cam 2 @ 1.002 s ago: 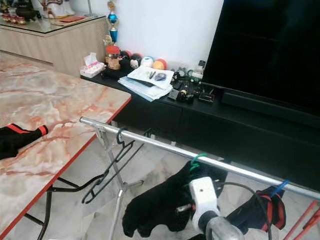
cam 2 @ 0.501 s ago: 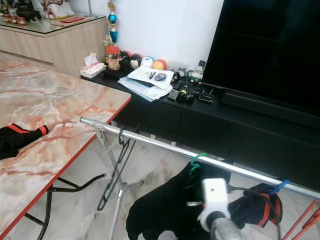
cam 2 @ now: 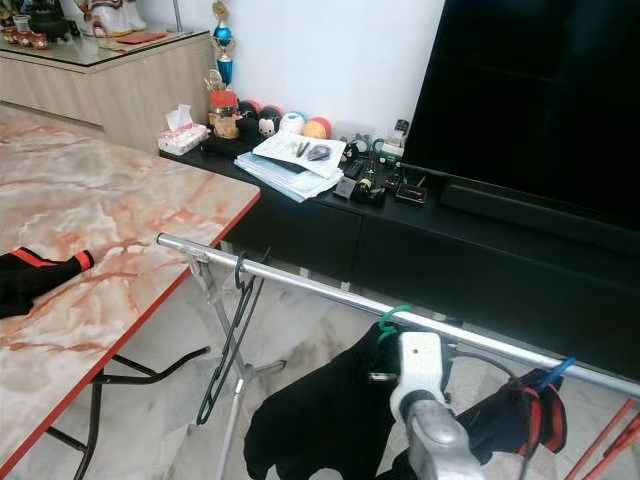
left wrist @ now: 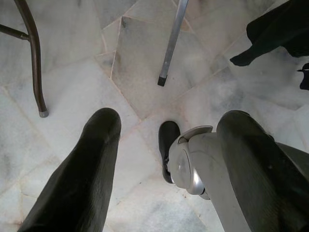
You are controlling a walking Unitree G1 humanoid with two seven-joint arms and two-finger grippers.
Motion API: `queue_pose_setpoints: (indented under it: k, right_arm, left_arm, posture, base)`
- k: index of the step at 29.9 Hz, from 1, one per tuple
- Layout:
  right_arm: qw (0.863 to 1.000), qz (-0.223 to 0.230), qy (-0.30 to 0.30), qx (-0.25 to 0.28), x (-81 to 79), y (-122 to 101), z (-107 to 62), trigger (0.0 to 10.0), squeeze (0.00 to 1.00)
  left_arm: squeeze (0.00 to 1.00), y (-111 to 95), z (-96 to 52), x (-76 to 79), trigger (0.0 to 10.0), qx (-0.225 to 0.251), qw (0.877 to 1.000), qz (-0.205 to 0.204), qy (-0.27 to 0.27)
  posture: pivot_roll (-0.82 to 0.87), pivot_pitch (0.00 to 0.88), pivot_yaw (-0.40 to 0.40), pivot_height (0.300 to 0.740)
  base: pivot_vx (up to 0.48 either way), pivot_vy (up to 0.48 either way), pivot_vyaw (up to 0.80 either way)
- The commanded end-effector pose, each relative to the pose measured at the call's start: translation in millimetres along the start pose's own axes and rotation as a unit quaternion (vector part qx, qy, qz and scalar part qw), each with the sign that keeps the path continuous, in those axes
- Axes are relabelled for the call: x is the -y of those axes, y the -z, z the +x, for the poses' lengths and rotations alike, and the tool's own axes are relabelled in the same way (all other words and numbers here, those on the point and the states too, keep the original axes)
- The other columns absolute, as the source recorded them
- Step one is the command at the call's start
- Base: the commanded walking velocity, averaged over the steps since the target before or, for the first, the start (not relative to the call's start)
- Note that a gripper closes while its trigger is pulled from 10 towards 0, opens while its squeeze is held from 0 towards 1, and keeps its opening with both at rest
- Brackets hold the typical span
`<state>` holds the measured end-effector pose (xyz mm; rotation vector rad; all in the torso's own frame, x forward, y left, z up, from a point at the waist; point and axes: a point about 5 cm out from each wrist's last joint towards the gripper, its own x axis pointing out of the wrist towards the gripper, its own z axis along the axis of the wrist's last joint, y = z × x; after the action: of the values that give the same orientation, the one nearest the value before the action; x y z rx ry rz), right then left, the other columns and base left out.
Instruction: Hang hanger
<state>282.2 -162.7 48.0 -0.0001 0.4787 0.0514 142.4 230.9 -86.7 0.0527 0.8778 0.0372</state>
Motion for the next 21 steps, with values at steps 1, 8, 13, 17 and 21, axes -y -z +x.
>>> queue_pose_setpoints:
  k: [1, 8, 13, 17, 21]
  right_arm:
    - [1.0, -0.02, 0.001, 0.011, 0.0, -3, 3.5, 10.0, 0.0]
    - [0.998, -0.043, -0.005, 0.048, -3.1, -17, 9.8, 10.0, 0.0]
    - [0.995, -0.071, -0.067, 0.0, -12.4, 5, -2.3, 10.0, 0.0]
    - [0.992, -0.106, -0.066, -0.035, -7.6, 21, -10.4, 10.0, 0.0]
    - [0.993, -0.107, -0.039, -0.028, -0.1, 19, -5.8, 10.0, 0.0]
  left_arm:
    - [0.0, 6, -1.5, 1.6, 10.0, -0.01, 1.0, -0.003, 0.003]
    - [0.0, 5, -1.1, 1.6, 10.0, -0.009, 1.0, -0.004, 0.002]
    - [0.0, 4, -0.8, 1.6, 10.0, -0.01, 1.0, -0.005, 0.003]
    - [0.0, 4, -0.6, 1.6, 10.0, -0.011, 1.0, -0.003, 0.005]
    - [0.0, 3, -0.4, 1.6, 10.0, -0.011, 1.0, -0.002, 0.006]
  posture:
    - [0.14, 0.0, -0.053, 0.74]
    - [0.15, 0.0, -0.06, 0.74]
    - [0.14, 0.005, -0.06, 0.74]
    - [0.13, 0.008, -0.058, 0.74]
    - [0.13, 0.007, -0.055, 0.74]
  base:
    - [0.0, 0.0, 0.0]
    - [0.0, 0.0, 0.0]
    - [0.0, 0.0, 0.0]
    - [0.0, 0.0, 0.0]
    - [0.0, 0.0, 0.0]
